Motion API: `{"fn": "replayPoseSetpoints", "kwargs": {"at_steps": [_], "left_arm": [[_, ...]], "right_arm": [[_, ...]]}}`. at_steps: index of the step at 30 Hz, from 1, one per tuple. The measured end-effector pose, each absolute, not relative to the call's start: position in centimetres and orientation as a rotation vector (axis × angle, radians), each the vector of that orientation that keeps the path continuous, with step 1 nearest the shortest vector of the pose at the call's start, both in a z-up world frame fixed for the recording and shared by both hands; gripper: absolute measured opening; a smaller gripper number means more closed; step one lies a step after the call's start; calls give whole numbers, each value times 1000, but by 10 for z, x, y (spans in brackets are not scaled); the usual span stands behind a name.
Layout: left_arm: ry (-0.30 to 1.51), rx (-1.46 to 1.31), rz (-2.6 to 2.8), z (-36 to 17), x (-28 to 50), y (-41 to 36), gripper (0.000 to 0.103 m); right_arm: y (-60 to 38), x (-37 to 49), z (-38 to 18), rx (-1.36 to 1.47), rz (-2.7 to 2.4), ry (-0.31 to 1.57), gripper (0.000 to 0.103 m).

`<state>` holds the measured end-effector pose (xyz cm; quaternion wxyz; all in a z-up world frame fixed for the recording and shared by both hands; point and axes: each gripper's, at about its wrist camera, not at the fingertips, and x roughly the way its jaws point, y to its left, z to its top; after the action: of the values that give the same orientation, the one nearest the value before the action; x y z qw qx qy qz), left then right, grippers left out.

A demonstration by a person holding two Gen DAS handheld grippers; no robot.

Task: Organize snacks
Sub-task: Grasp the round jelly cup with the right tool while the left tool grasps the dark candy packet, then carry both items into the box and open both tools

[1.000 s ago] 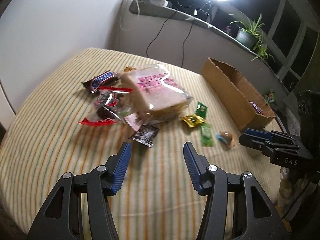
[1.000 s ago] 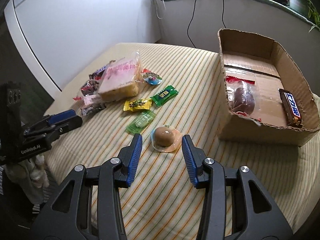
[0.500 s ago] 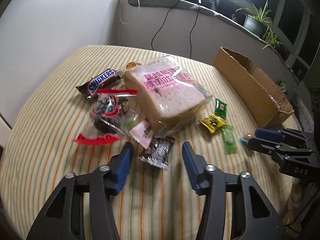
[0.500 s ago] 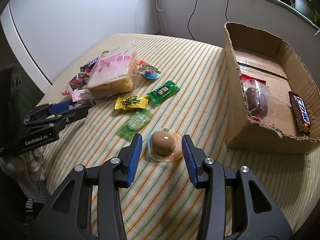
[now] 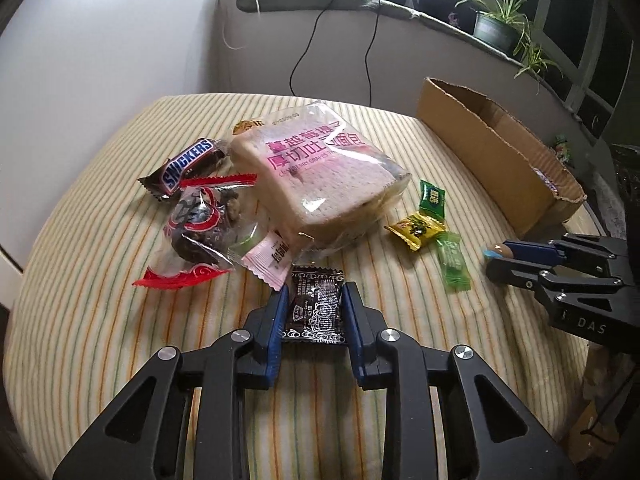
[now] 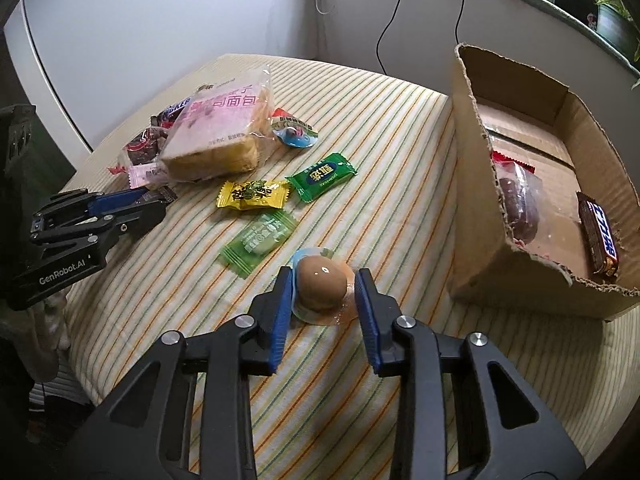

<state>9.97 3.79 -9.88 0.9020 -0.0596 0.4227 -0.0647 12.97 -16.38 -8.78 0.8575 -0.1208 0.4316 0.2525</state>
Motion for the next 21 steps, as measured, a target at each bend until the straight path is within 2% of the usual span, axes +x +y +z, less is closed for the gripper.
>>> {"fn": "replayPoseSetpoints", "kwargs": {"at_steps": [10,21], "left_arm": [[852,-177,-168,-91,88,32,25],[784,-160,-226,-64,103,8,25]], "right_arm": [[-171,126,-80,-215,536,896,26],[-189,117,-46,-168,543,821,26]]}}
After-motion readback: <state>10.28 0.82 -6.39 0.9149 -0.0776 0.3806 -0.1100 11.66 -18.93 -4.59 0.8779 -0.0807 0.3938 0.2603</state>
